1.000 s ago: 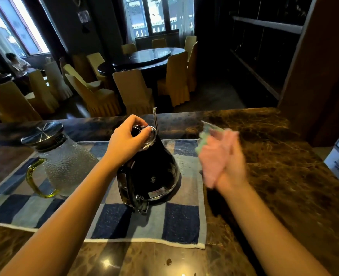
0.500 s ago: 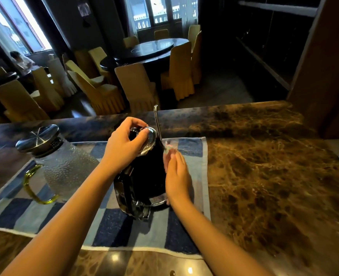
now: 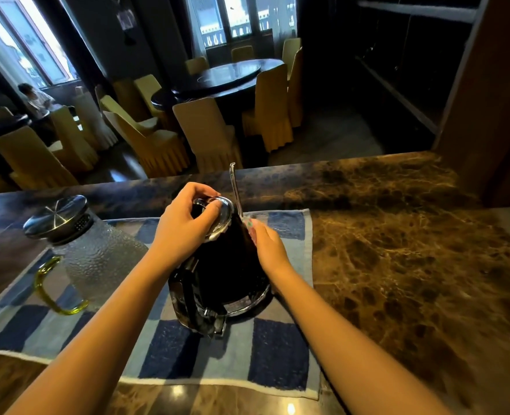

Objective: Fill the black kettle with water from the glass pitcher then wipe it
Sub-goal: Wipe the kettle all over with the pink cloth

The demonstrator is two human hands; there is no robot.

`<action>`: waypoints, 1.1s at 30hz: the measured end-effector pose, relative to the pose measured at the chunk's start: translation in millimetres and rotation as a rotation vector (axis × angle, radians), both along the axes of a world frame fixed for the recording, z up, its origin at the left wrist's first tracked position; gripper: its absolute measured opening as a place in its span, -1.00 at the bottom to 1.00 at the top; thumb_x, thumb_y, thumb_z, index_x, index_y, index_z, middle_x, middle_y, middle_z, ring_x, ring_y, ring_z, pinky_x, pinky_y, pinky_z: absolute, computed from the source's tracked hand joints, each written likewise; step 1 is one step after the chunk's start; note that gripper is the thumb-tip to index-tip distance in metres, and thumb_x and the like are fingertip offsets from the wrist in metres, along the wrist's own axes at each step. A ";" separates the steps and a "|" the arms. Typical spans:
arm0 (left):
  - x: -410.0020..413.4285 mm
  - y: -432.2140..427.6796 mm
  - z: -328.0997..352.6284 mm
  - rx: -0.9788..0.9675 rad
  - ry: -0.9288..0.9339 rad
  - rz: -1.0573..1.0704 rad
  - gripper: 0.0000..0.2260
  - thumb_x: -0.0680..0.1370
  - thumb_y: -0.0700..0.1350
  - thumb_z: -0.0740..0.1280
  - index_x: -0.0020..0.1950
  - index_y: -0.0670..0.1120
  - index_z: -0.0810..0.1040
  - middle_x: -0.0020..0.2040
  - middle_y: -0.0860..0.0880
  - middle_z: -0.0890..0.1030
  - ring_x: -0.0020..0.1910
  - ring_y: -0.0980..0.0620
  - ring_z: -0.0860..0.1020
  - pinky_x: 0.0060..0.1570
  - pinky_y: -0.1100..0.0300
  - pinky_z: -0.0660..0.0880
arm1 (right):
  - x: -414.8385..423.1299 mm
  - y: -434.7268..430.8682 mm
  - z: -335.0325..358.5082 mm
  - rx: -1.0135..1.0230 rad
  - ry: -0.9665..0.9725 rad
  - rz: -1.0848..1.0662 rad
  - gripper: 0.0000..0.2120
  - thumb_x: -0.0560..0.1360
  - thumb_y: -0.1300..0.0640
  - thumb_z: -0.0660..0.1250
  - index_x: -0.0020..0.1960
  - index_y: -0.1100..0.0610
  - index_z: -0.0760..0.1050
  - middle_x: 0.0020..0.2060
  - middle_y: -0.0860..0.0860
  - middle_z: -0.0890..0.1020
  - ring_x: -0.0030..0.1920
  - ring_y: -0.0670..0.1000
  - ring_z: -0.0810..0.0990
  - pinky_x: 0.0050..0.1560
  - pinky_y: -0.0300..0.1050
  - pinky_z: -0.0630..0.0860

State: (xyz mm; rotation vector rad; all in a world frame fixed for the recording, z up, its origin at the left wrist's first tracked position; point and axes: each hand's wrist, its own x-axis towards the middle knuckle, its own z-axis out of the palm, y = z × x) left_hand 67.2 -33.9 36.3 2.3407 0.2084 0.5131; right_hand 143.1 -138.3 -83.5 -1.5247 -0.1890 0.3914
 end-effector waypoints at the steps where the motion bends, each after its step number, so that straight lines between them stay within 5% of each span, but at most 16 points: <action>1: 0.1 0.0 0.3 -0.004 0.000 0.000 -0.80 0.54 -0.07 0.29 0.13 -0.09 0.49 0.10 -0.01 0.59 0.10 0.01 0.54 0.15 0.04 0.48 | -10.9 -2.4 -4.1 0.061 0.026 -0.034 -0.73 0.62 -0.05 0.04 0.04 -0.13 0.53 0.02 -0.12 0.60 0.08 -0.14 0.55 0.01 -0.29 0.43; 3: 0.6 0.1 0.0 -0.005 0.003 0.000 -0.80 0.54 -0.06 0.29 0.14 -0.08 0.49 0.11 -0.02 0.59 0.11 0.01 0.53 0.13 0.08 0.47 | -38.2 -4.1 -14.4 0.119 -0.051 -0.154 -0.69 0.64 -0.04 0.01 0.29 -0.19 0.41 0.26 -0.14 0.51 0.21 -0.26 0.44 0.24 -0.29 0.39; 6: 0.6 1.3 -1.4 0.001 0.007 0.006 -0.81 0.54 -0.05 0.29 0.13 -0.06 0.48 0.10 0.01 0.58 0.10 0.03 0.53 0.12 0.08 0.47 | -82.6 2.3 -7.1 0.132 -0.364 -0.253 -0.64 0.60 -0.11 -0.01 0.38 -0.33 0.20 0.42 -0.27 0.31 0.43 -0.24 0.23 0.47 -0.08 0.16; 9: 1.7 2.3 -2.1 0.020 -0.017 0.004 -0.85 0.54 -0.06 0.30 0.09 -0.02 0.48 0.03 0.06 0.58 0.05 0.07 0.55 0.12 0.05 0.50 | -70.9 9.7 25.8 0.215 -0.474 -0.182 -0.64 0.58 -0.19 -0.06 0.34 -0.41 0.21 0.37 -0.37 0.33 0.41 -0.27 0.27 0.42 -0.12 0.16; 13: 2.2 3.0 -2.6 0.028 -0.036 0.003 -0.87 0.53 -0.08 0.31 0.07 -0.01 0.48 -0.04 0.14 0.57 0.01 0.10 0.55 0.13 0.04 0.50 | -34.8 9.6 40.4 0.193 -0.369 -0.085 -0.61 0.63 -0.06 -0.06 0.34 -0.12 0.41 0.34 -0.07 0.51 0.35 -0.09 0.43 0.39 0.08 0.32; 17: 1.5 3.0 -2.7 0.014 -0.021 0.004 -0.85 0.53 -0.06 0.30 0.09 -0.02 0.47 0.07 0.00 0.61 0.09 0.04 0.55 0.17 0.02 0.48 | -53.5 5.8 8.2 -0.005 -0.161 -0.345 -0.66 0.63 -0.05 -0.02 0.22 -0.20 0.49 0.23 -0.18 0.55 0.28 -0.06 0.47 0.39 0.11 0.30; 20: 0.8 2.0 -1.6 0.006 -0.007 -0.006 -0.83 0.54 -0.05 0.30 0.11 -0.02 0.45 0.10 0.00 0.60 0.11 0.03 0.54 0.19 0.00 0.48 | -85.0 7.4 -9.3 0.023 -0.147 -0.472 -0.66 0.65 0.09 0.02 0.38 -0.11 0.33 0.34 -0.13 0.43 0.39 -0.02 0.36 0.45 0.08 0.20; 25: -1.3 0.3 -0.9 0.005 -0.006 0.008 -0.81 0.54 -0.06 0.29 0.12 -0.04 0.43 0.09 0.04 0.58 0.11 0.03 0.53 0.21 -0.05 0.46 | -137.4 28.4 1.8 -0.009 -0.553 -0.396 -0.51 0.61 -0.02 -0.02 0.53 -0.10 0.01 0.54 -0.13 0.10 0.53 -0.13 0.02 0.51 0.07 0.02; 27: -1.7 -0.8 -0.5 -0.006 -0.001 0.009 -0.81 0.54 -0.06 0.29 0.12 -0.04 0.42 0.09 0.02 0.58 0.11 0.02 0.54 0.20 -0.06 0.48 | -110.4 28.1 15.1 -0.110 -0.649 -0.427 -0.52 0.61 -0.02 -0.03 0.52 -0.07 0.07 0.51 -0.11 0.20 0.50 -0.18 0.07 0.49 -0.04 0.03; 31: -3.0 -1.9 -0.2 -0.034 -0.001 0.008 -0.80 0.54 -0.06 0.30 0.13 -0.05 0.41 0.12 -0.03 0.59 0.12 -0.01 0.56 0.20 -0.06 0.49 | -62.9 10.7 16.1 0.021 -0.402 -0.374 -0.63 0.65 0.09 0.01 0.40 0.06 0.38 0.32 0.01 0.51 0.32 -0.08 0.43 0.36 0.03 0.36; 33: -2.6 -2.0 -1.1 -0.033 -0.001 0.010 -0.79 0.54 -0.05 0.29 0.14 -0.05 0.40 0.12 -0.02 0.59 0.12 0.00 0.55 0.17 0.01 0.50 | -69.1 7.8 2.5 0.001 -0.370 -0.434 -0.63 0.65 0.11 0.00 0.38 0.09 0.39 0.33 0.01 0.50 0.32 -0.07 0.43 0.35 0.04 0.38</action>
